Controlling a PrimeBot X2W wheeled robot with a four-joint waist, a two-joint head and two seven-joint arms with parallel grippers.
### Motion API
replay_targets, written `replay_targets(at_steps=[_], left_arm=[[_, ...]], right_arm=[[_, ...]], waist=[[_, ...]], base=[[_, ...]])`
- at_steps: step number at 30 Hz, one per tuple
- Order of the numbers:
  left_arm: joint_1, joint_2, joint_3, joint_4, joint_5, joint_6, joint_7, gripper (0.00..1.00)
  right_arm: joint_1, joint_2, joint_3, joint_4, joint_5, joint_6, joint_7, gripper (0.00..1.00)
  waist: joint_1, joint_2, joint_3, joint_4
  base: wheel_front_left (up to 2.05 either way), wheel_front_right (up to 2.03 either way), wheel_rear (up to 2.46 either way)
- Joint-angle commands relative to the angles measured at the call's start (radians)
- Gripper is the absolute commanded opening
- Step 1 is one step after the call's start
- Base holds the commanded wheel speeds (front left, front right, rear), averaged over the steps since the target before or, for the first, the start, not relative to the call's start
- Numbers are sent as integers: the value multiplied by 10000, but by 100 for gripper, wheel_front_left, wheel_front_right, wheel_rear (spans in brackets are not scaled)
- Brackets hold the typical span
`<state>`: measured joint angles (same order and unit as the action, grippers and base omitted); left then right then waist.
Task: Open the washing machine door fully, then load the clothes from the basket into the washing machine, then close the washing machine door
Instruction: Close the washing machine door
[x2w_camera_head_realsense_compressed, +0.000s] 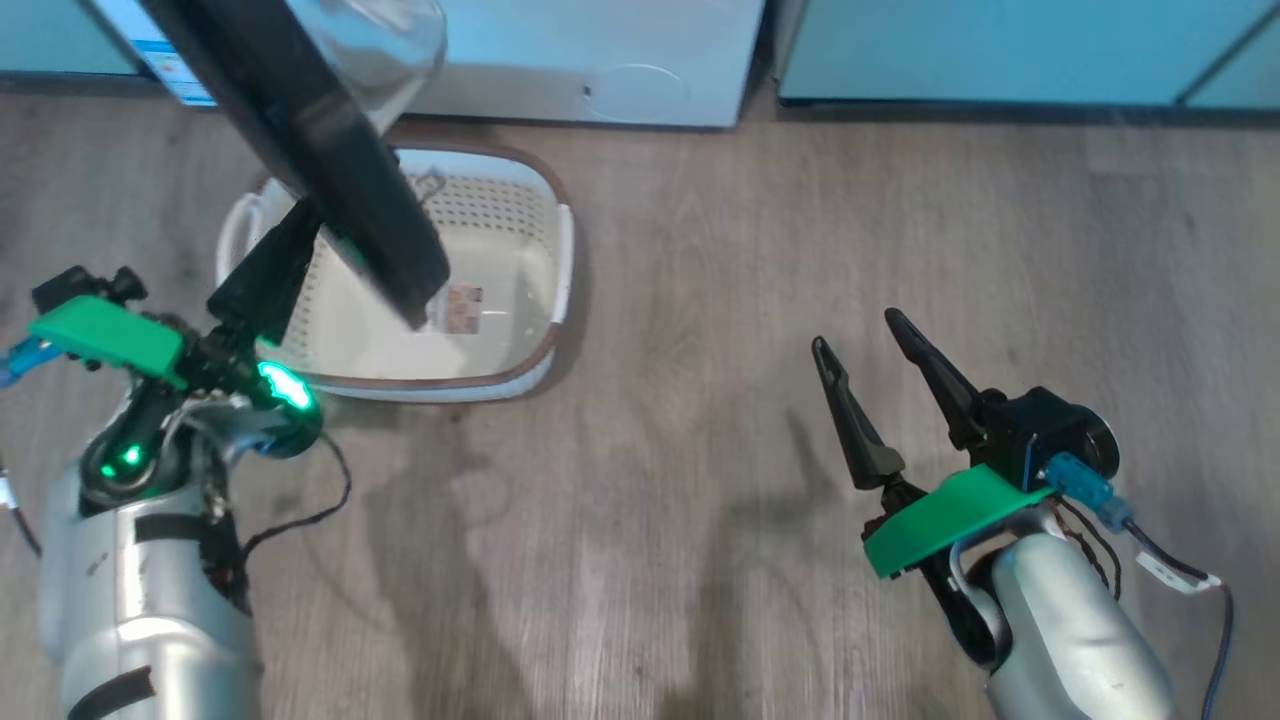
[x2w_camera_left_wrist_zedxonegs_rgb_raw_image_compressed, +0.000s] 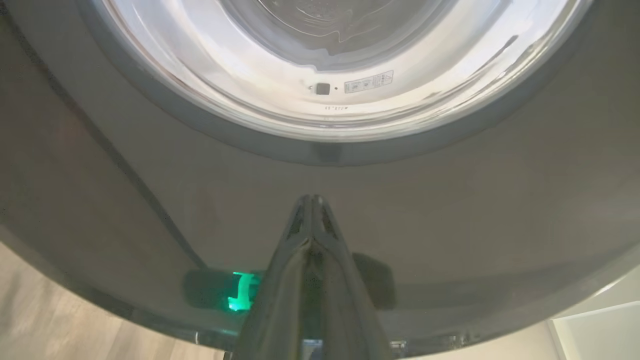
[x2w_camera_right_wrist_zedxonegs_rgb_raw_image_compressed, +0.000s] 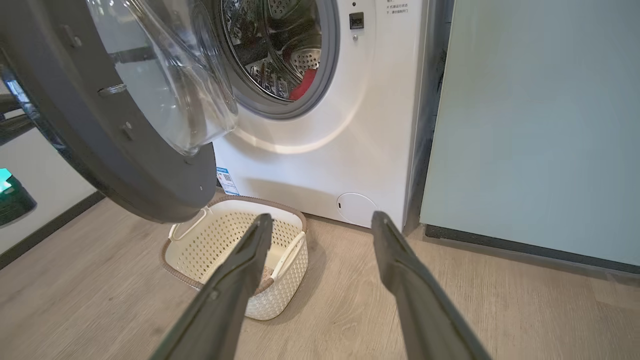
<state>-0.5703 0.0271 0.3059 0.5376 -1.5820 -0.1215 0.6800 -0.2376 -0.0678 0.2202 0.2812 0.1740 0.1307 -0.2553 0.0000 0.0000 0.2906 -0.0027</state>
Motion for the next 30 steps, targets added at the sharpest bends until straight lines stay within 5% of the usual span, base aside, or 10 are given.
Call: replay_targets(at_steps=[1,17,30], left_arm=[[-150,233,-141,-324,-373,-92,-361,0],[-1895,232,-815,346,-846,-92,-4371,0],[-3747,231,-1005,888,-764,-92,-6262,0]], right_arm=[[-264,126,153,-363,-56,0,-64,100],[-595,172,100,-785,502,0,-64,100],[-770,174,230,-1017,1000,0,-65,100]], waist=[[0,0,253,-363],[0,0,1399,-2084],[0,0,1824,-3269]], base=[[0,0,0],[0,0,0],[0,0,0]])
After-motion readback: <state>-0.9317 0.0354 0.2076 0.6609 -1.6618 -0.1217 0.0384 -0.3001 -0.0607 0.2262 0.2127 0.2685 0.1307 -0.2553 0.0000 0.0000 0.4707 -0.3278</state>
